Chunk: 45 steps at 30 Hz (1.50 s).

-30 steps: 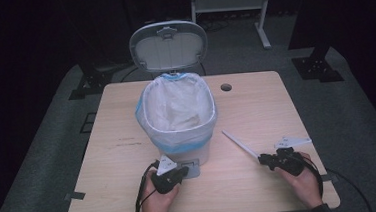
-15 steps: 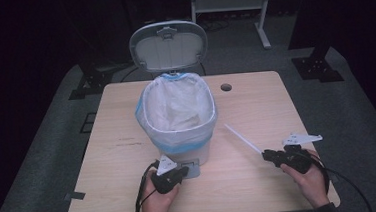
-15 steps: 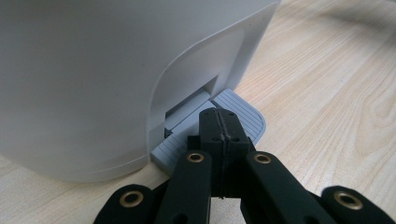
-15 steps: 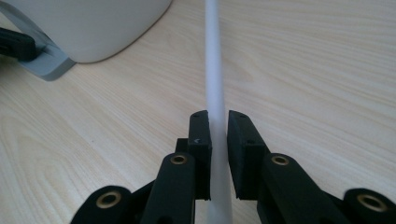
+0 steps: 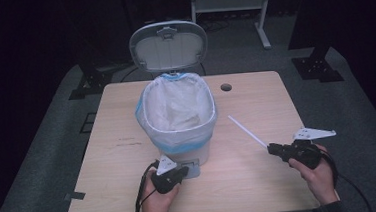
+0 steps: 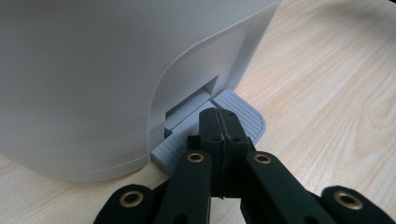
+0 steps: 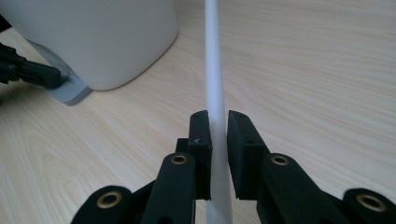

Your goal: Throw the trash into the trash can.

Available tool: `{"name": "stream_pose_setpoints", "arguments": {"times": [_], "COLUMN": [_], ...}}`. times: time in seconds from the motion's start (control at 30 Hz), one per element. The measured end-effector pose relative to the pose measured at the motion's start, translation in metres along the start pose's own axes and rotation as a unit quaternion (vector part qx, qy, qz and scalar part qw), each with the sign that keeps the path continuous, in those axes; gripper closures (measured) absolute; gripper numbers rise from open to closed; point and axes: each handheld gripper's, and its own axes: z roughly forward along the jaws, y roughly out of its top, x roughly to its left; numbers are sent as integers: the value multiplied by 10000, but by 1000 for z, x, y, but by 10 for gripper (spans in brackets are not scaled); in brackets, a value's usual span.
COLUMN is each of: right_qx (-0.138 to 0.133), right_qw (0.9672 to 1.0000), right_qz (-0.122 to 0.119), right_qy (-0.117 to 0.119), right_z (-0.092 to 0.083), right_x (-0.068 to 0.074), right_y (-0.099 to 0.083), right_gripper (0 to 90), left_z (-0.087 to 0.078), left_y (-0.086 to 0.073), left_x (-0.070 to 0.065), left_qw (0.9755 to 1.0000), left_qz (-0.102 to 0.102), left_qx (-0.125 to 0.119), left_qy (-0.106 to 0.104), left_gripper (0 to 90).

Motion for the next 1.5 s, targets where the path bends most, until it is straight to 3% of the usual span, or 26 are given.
{"name": "stream_pose_setpoints", "arguments": {"times": [0.6,0.83,1.23,1.5], "right_qx": [-296,-494,-977,-1177], "right_qw": [9993,9983,9938,9896], "right_qz": [-94,-134,-284,-482], "right_qy": [222,276,453,667], "right_z": [-17,-32,-61,-69], "right_x": [-2,0,5,13], "right_y": [19,31,55,76], "right_gripper": [797,796,797,797], "left_z": [0,0,0,0], "left_y": [0,0,0,0], "left_x": [0,0,0,0], "left_qw": [10000,10000,10000,10000], "left_qz": [-16,-5,-31,-41], "left_qx": [7,4,11,-3], "left_qy": [-2,6,7,3], "left_gripper": [900,900,900,900]}}
